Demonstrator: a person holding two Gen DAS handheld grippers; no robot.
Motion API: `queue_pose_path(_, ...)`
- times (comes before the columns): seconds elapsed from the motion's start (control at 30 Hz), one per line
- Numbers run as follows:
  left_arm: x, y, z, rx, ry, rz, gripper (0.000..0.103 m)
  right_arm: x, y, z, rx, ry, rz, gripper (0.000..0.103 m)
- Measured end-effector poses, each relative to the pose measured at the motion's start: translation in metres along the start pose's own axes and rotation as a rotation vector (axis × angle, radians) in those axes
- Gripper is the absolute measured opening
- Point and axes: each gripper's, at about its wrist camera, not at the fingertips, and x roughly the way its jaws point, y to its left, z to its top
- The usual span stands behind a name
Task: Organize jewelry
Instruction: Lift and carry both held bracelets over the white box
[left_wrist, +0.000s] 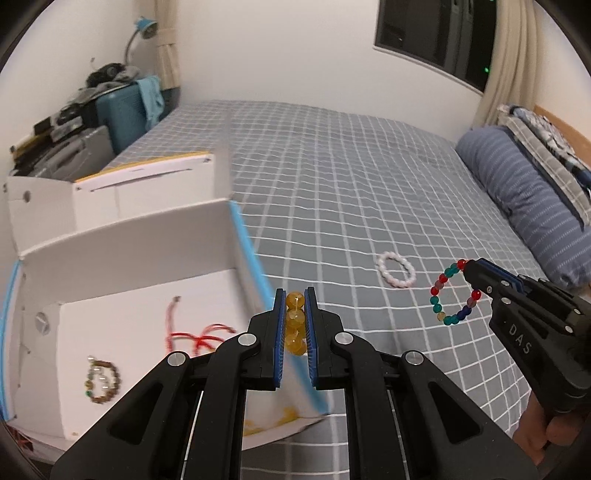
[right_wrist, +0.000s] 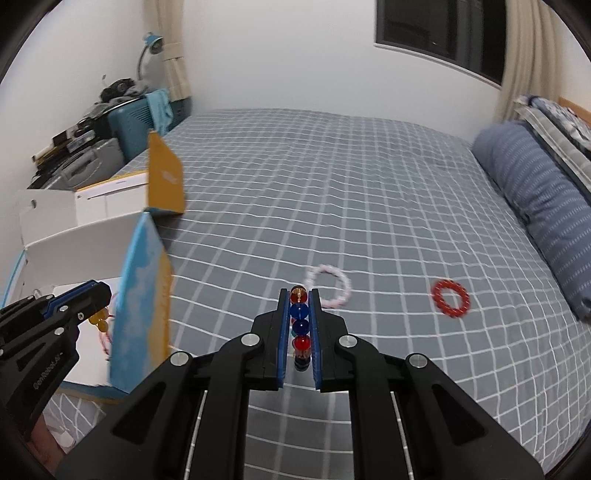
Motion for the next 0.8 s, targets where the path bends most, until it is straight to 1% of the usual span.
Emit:
queue_pose_path(0.2, -0.017, 0.039, 0.000, -0.040, -0.018, 0.039, 0.009, -0.004, 0.035, 0.010, -0.034, -0.018, 0.028, 0.009)
queue_pose_path(0.43, -0.034, 0.079, -0.003, -0.092, -0.034, 0.095, 0.009, -0.012, 0.076, 0.019, -0.064, -0.038, 0.081, 0.009)
queue_pose_path(0.8, -0.047, 0.122, -0.013, -0.129, -0.036, 0.151, 0.009, -0.022, 0.141, 0.023, -0.120, -0.056, 0.155, 0.009)
